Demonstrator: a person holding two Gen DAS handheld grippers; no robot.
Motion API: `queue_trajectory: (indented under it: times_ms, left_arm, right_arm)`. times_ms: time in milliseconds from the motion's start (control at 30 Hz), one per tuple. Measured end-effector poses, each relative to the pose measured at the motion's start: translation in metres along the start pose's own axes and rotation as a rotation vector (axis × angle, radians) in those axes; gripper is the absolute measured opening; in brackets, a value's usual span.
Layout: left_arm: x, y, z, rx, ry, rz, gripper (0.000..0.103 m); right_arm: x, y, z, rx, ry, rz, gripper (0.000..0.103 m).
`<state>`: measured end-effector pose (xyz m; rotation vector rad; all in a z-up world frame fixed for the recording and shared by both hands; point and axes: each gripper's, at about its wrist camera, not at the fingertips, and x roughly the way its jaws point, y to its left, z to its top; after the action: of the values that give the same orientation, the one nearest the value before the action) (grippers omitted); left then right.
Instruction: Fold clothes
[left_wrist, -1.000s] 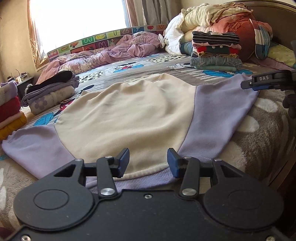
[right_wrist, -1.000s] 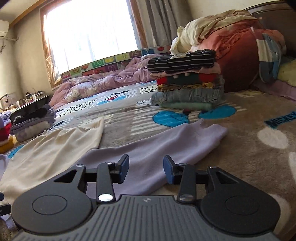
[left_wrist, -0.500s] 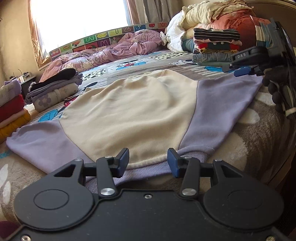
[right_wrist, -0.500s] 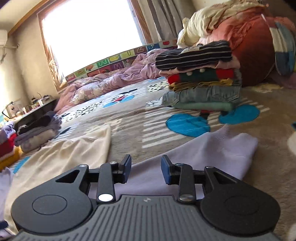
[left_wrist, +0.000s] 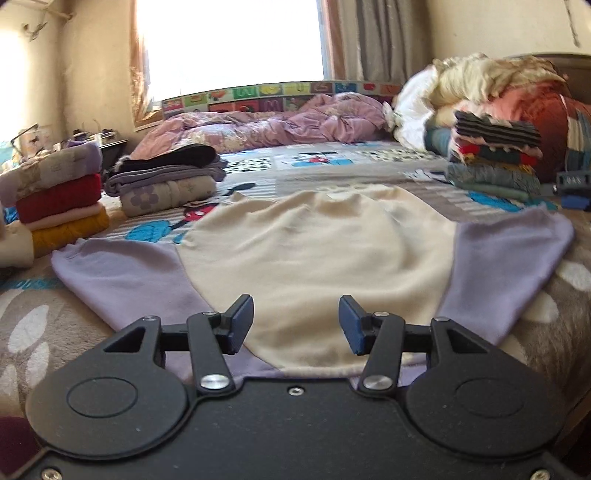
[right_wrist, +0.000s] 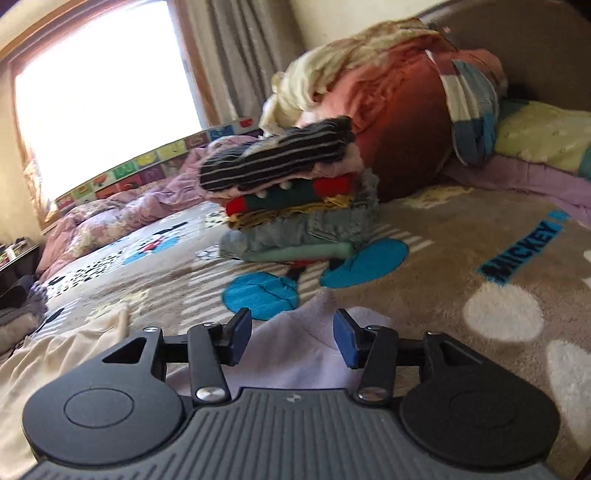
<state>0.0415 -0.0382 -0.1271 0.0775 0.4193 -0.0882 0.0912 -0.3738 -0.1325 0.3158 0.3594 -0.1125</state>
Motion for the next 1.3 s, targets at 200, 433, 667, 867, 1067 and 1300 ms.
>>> queue_trajectory:
  times_ms: [200, 433, 667, 867, 1067, 1300]
  left_arm:
    - [0.026, 0.019, -0.012, -0.095, 0.166, 0.000, 0.059]
    - [0.030, 0.014, -0.017, -0.061, 0.200, -0.035, 0.078]
    - [0.018, 0.014, -0.010, -0.073, 0.155, -0.061, 0.079]
    - [0.013, -0.007, -0.002, 0.000, 0.115, -0.122, 0.079]
    - [0.017, -0.042, 0.007, 0.100, 0.130, -0.199, 0.079]
    - [0.018, -0.111, 0.016, 0.311, 0.129, -0.310, 0.079]
  right_arm:
    - [-0.028, 0.073, -0.019, -0.256, 0.018, 0.264, 0.048]
    - [-0.042, 0.164, -0.089, -0.614, 0.205, 0.445, 0.044]
    - [-0.064, 0.135, -0.073, -0.505, 0.232, 0.388, 0.045]
    - [-0.059, 0.049, -0.042, -0.112, 0.170, 0.238, 0.048]
    - [-0.058, -0.042, -0.031, 0.313, 0.122, 0.134, 0.051]
    - [-0.055, -0.103, -0.032, 0.619, 0.050, 0.105, 0.056]
